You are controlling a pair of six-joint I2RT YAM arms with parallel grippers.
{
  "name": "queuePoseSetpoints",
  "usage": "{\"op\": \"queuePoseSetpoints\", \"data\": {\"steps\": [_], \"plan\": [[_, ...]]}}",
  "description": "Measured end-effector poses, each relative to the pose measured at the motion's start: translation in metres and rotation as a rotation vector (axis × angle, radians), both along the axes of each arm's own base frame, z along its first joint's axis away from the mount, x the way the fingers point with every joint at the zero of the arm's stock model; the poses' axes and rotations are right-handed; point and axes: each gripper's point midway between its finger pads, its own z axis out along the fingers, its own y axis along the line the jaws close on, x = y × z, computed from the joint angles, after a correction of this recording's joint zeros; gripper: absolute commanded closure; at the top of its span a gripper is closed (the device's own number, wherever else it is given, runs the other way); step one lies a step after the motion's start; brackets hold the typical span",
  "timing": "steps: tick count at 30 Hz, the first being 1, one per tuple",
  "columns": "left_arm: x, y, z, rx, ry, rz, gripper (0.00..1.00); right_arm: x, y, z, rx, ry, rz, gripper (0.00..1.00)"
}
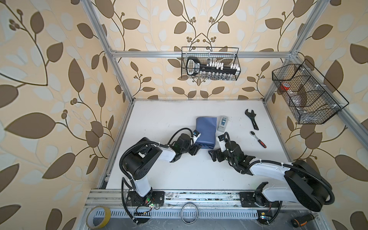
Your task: Wrap the gift box in paper
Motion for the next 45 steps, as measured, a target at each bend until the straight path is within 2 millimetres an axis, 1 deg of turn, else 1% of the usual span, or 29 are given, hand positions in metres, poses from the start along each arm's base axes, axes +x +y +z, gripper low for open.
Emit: {"op": "queuePoseSetpoints", "data": {"steps": [4, 6, 8, 14, 20, 24, 28, 31, 40, 45], "plan": [[0.000, 0.000, 0.000, 0.002, -0.002, -0.002, 0.34, 0.006, 0.010, -0.016, -0.011, -0.004, 0.009, 0.04], [0.000, 0.000, 0.000, 0.002, -0.002, -0.002, 0.34, 0.011, 0.012, -0.021, -0.014, -0.011, 0.003, 0.05], [0.000, 0.000, 0.000, 0.002, -0.002, -0.002, 0.34, 0.016, 0.014, -0.022, -0.012, -0.028, -0.004, 0.06], [0.000, 0.000, 0.000, 0.003, -0.003, -0.003, 0.33, 0.030, 0.017, -0.012, 0.015, -0.100, -0.032, 0.12], [0.000, 0.000, 0.000, 0.004, -0.004, -0.004, 0.32, 0.043, 0.013, 0.002, 0.054, -0.153, -0.065, 0.20], [0.000, 0.000, 0.000, 0.006, -0.006, -0.006, 0.26, 0.049, 0.009, 0.007, 0.072, -0.173, -0.084, 0.24], [0.000, 0.000, 0.000, 0.009, -0.010, -0.008, 0.16, 0.052, 0.007, 0.010, 0.081, -0.183, -0.094, 0.26], [0.001, 0.001, 0.001, 0.015, -0.018, -0.010, 0.13, 0.054, 0.006, 0.012, 0.088, -0.188, -0.096, 0.26], [0.007, 0.004, -0.001, 0.043, -0.037, 0.015, 0.11, 0.056, 0.004, 0.015, 0.101, -0.195, -0.098, 0.28], [0.017, -0.002, -0.002, 0.055, -0.047, 0.013, 0.12, 0.057, 0.004, 0.014, 0.103, -0.193, -0.096, 0.29]]}}
